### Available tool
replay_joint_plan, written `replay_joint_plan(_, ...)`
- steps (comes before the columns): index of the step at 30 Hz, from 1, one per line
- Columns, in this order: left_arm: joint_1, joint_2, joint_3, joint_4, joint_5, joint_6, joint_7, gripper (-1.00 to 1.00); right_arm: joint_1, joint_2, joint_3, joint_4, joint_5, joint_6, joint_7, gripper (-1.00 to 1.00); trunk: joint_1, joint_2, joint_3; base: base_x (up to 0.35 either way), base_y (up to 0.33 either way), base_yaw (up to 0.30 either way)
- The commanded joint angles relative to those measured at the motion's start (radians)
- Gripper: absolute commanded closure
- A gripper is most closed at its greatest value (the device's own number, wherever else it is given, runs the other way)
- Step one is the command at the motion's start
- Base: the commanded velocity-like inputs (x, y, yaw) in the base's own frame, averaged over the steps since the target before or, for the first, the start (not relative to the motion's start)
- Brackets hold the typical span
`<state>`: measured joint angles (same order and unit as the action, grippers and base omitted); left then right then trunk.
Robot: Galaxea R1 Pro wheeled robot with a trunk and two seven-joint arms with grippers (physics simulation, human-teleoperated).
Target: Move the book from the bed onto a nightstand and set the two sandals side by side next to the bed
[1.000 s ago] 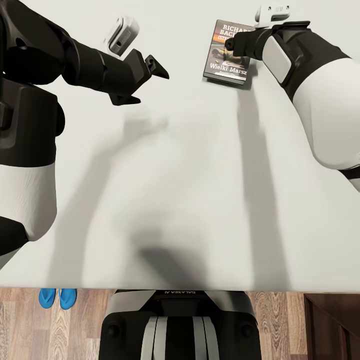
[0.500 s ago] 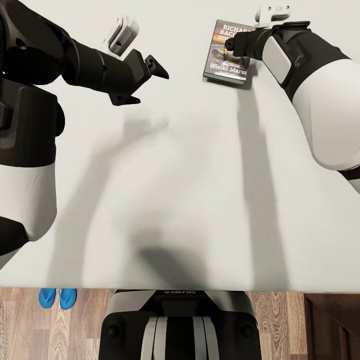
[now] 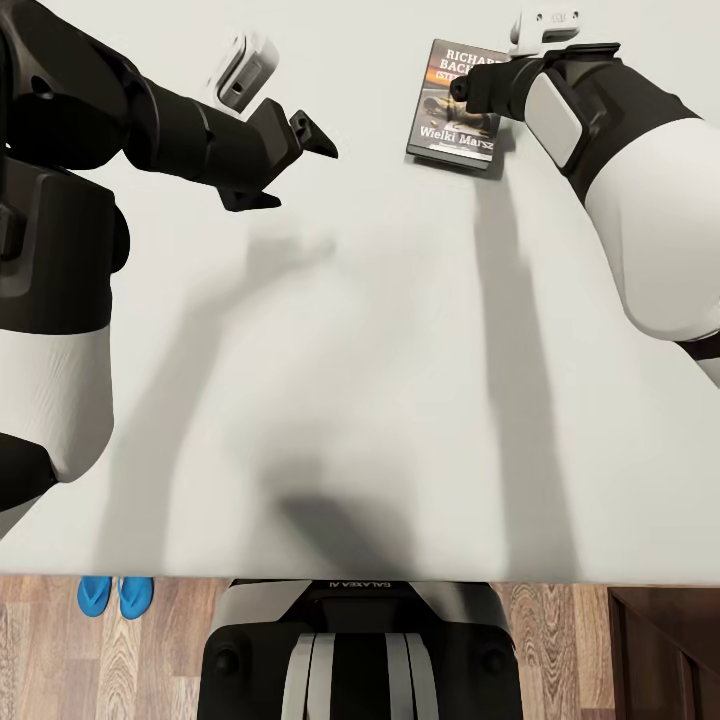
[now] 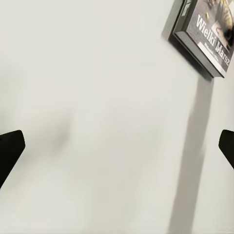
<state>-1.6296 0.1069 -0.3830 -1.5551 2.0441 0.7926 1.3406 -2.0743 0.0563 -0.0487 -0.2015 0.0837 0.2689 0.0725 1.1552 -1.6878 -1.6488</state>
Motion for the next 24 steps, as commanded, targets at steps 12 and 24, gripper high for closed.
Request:
replay_joint_plan(12, -0.001, 0.001, -0.001, -0.001, 0.007, 0.008, 0.007, -1.0, -0.001, 0.001, 0.001, 0.051, 0.01, 0.011, 0.004, -1.0, 0.0, 0.0, 0.0, -0.166, 0.0, 0.0)
replay_joint_plan(24, 0.0, 0.001, -0.001, -0.002, 0.005, 0.008, 0.007, -1.0, -0.003, 0.002, 0.002, 0.051, 0.01, 0.016, 0.004, -1.0, 0.0, 0.0, 0.0, -0.035, 0.0, 0.0)
